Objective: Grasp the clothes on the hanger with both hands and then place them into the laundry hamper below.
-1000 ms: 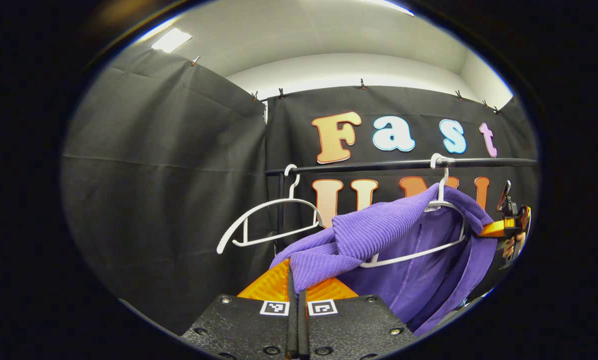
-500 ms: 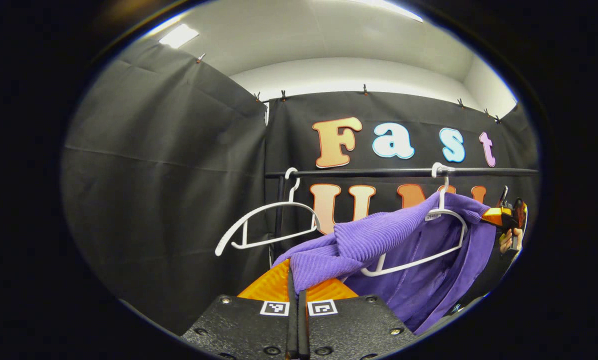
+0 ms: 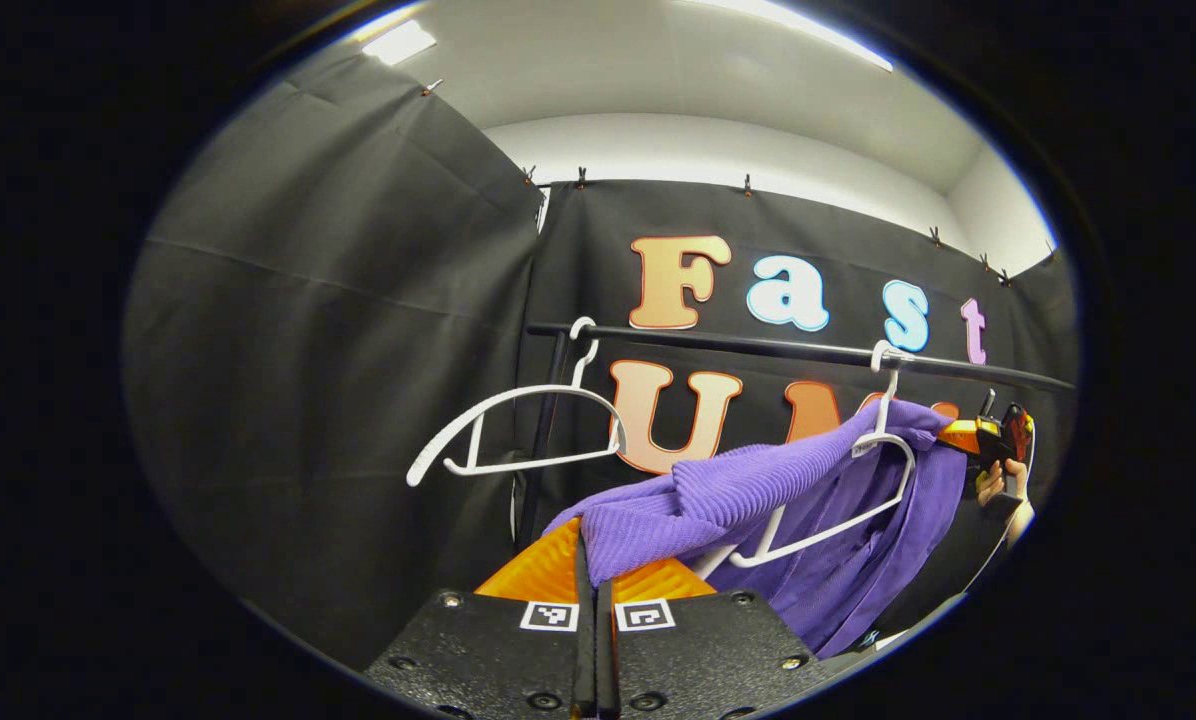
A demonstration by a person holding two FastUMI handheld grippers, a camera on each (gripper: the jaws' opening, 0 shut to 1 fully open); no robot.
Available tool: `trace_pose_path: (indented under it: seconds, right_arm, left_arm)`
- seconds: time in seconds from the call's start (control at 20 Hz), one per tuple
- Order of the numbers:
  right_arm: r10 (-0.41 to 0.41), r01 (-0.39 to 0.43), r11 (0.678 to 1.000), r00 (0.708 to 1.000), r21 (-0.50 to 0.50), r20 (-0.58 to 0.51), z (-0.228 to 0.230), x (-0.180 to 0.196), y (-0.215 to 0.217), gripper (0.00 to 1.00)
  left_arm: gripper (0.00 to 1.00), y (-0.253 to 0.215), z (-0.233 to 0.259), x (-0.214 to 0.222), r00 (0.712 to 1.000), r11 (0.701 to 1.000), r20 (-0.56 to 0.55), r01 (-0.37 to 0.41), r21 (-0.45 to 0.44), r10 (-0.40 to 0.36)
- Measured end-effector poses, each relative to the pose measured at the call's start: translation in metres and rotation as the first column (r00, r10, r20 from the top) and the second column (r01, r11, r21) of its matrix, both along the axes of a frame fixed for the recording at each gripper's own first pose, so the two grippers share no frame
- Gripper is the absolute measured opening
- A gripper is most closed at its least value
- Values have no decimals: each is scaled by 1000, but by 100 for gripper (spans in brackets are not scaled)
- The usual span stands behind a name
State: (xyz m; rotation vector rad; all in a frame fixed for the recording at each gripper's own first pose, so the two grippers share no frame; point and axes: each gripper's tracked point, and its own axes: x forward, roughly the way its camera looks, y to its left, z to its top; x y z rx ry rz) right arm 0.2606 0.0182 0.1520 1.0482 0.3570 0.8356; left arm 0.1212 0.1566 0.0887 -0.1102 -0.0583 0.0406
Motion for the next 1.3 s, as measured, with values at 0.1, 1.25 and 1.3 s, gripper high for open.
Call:
trace_pose_path:
  seconds: [0.1,1.25,1.3]
  right_arm:
    - [-25,25,998,1000,-49,-7,-1,12,-4,16]
    - [-53,-14,975,954,-221,-295,-167,47,-1,17]
    - [-58,-15,973,950,-228,-308,-178,45,1,17]
  left_arm:
    - [0,-3,-1,4,1000,1000,1,-1,-12,1]
    - [0,6,-59,27,990,996,-135,-57,-75,46]
    - [0,7,-62,25,989,996,-142,-59,-72,49]
